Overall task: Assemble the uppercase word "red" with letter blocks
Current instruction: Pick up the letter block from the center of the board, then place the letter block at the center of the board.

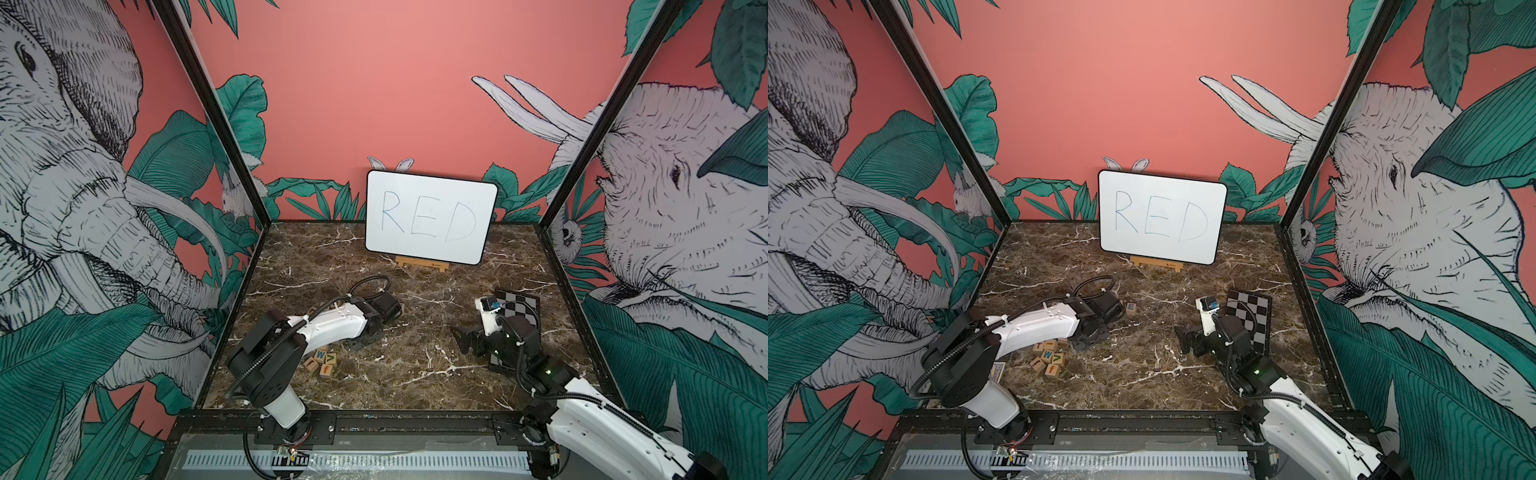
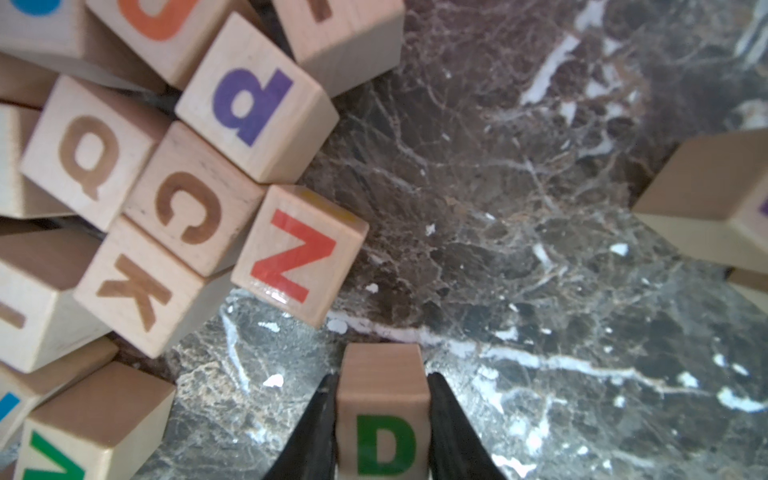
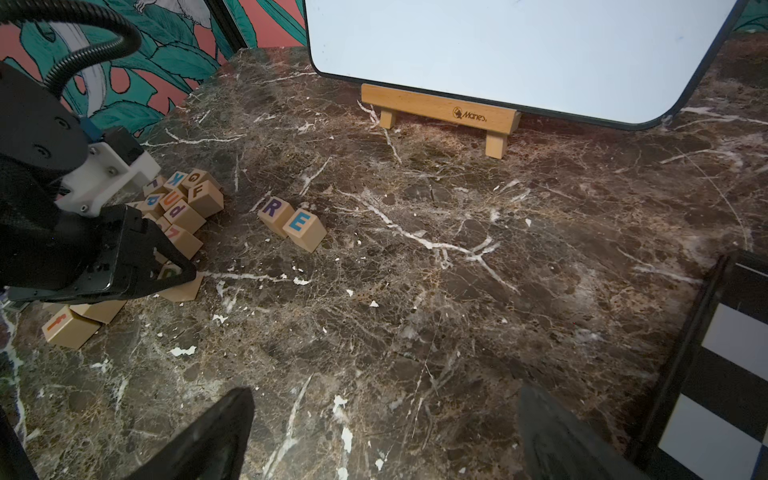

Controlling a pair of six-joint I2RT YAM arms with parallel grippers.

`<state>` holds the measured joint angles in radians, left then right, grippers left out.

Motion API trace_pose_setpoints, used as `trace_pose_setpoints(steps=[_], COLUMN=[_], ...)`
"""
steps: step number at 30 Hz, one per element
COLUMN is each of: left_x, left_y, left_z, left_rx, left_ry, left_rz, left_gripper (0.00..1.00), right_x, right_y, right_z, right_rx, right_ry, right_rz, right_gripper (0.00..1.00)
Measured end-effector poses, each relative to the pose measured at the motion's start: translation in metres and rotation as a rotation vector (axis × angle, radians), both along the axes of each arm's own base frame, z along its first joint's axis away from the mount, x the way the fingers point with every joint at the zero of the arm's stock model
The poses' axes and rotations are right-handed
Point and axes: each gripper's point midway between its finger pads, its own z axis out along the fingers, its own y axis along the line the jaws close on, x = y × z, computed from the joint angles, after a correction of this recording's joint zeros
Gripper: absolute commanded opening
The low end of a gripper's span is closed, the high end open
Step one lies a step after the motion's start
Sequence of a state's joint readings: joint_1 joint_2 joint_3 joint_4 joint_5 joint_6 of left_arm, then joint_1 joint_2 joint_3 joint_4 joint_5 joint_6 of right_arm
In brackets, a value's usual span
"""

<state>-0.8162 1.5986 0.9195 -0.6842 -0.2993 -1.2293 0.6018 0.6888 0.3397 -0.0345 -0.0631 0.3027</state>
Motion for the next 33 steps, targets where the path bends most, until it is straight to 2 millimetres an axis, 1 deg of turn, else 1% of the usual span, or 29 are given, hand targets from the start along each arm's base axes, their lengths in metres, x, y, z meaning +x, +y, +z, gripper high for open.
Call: trace_pose_setpoints(steps=[2, 7, 13, 17, 20, 23, 26, 29, 33], left_x=[0.001, 0.002, 0.005, 0.004, 0.001, -0.001, -0.004, -0.008, -0.005], left_y=[-0.001, -0.001, 0.003, 0.003, -0.003, -0.016, -0.036, -0.059, -0.094], left_z=[0.004, 0.023, 0.039, 0.042, 0.039, 0.039, 0.045, 0.053, 0.064], left_rx=[-0.016, -0.054, -0.040, -0.039, -0.071, -0.107, -0.141, -0.166, -0.198], left_ry=[-0.017, -0.076, -0.130, -0.140, -0.145, -0.157, -0.184, -0.197, -0.210], left_rz=[-0.021, -0.078, -0.139, -0.199, -0.261, -0.331, -0.410, -0.492, -0.570], left_gripper=[0.31, 0.32, 0.33, 0.31, 0.30, 0.30, 0.30, 0.29, 0.26], right_x=[0.000, 0.000, 0.000, 0.000, 0.000, 0.000, 0.000, 0.000, 0.001], right_y=[0.000, 0.000, 0.000, 0.000, 0.000, 0.000, 0.000, -0.001, -0.001], right_z=[0.000, 0.000, 0.000, 0.000, 0.000, 0.000, 0.000, 0.000, 0.001], right_rx=[0.000, 0.000, 0.000, 0.000, 0.000, 0.000, -0.001, -0.001, -0.002], right_ry=[0.000, 0.000, 0.000, 0.000, 0.000, 0.000, 0.000, -0.001, -0.004], right_rz=[0.000, 0.000, 0.000, 0.000, 0.000, -0.001, -0.001, -0.003, -0.007], right_gripper=[0.98, 0.98, 0.98, 0.98, 0.98, 0.98, 0.98, 0.98, 0.98])
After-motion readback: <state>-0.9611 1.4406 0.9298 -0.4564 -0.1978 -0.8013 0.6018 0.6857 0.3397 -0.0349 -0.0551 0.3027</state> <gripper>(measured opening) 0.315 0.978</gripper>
